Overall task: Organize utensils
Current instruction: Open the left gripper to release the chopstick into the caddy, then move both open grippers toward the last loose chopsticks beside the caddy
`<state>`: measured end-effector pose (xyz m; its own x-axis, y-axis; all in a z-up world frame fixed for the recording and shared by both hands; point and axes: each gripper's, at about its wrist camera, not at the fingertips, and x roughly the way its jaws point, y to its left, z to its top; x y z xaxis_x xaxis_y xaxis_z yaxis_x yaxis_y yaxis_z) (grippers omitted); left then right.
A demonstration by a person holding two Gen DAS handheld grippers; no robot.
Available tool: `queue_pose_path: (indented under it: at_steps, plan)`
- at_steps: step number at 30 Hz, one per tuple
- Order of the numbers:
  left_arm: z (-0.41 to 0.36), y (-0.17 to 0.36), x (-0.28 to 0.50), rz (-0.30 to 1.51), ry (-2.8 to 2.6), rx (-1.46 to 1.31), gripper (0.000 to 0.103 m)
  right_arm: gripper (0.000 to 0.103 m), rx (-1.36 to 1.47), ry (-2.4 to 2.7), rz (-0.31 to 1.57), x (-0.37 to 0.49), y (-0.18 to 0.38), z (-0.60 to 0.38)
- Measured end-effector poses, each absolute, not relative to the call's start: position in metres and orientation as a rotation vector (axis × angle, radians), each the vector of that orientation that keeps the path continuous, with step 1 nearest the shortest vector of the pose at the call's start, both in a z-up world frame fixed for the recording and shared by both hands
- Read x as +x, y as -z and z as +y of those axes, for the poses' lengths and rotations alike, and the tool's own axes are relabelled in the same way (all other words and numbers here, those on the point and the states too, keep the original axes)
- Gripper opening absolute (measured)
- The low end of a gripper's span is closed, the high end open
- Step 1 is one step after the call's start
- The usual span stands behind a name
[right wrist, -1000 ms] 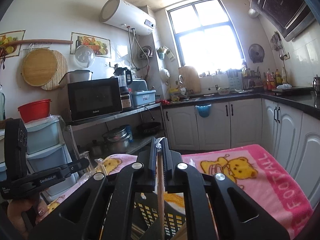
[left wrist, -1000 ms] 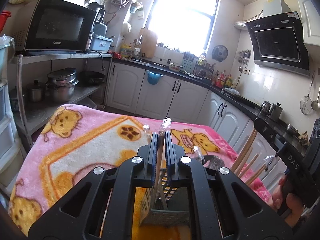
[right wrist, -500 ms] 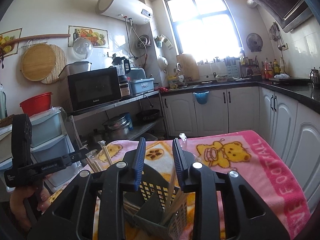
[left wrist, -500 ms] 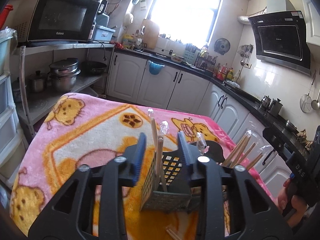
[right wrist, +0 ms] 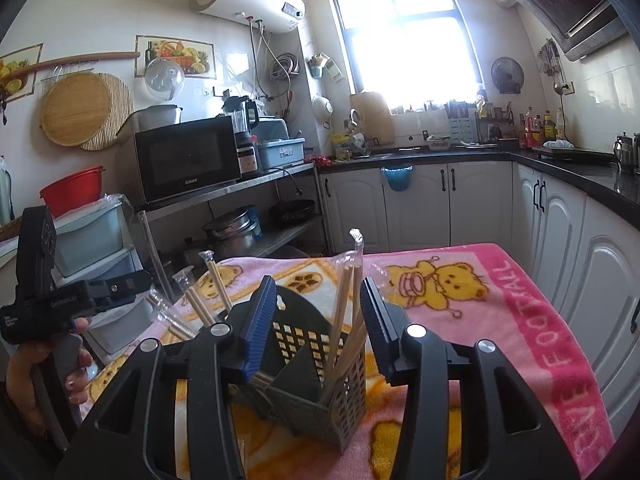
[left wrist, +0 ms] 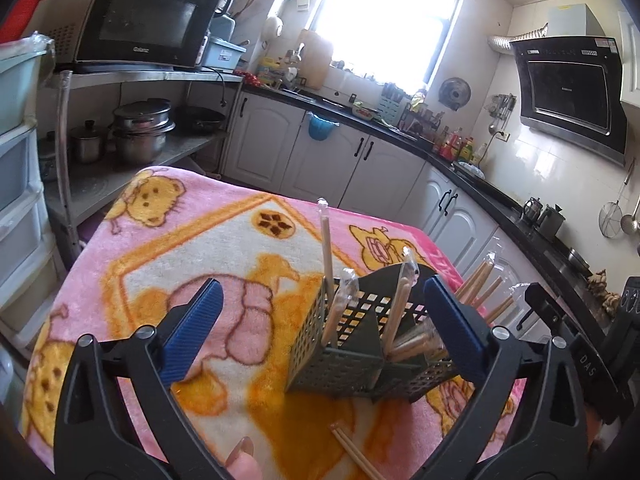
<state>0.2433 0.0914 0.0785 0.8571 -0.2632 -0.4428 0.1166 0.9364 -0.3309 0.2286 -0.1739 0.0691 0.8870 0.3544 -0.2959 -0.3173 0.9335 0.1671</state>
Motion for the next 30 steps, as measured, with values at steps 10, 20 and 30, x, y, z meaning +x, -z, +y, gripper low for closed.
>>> queue_pose_path:
  at_steps: [10,20,30]
  plan:
    - [0.095,-0.067,0.215,0.525,0.176,-0.287,0.093,0.049,0.089,-0.400,0.380,0.208,-0.058,-0.164]
    - [0.096,-0.047,0.185,0.558,0.177,-0.276,0.093,0.051,0.050,-0.453,0.417,0.189,-0.048,-0.149]
    - [0.106,-0.031,0.164,0.584,0.154,-0.310,0.093,0.052,0.000,-0.512,0.475,0.174,-0.033,-0.134]
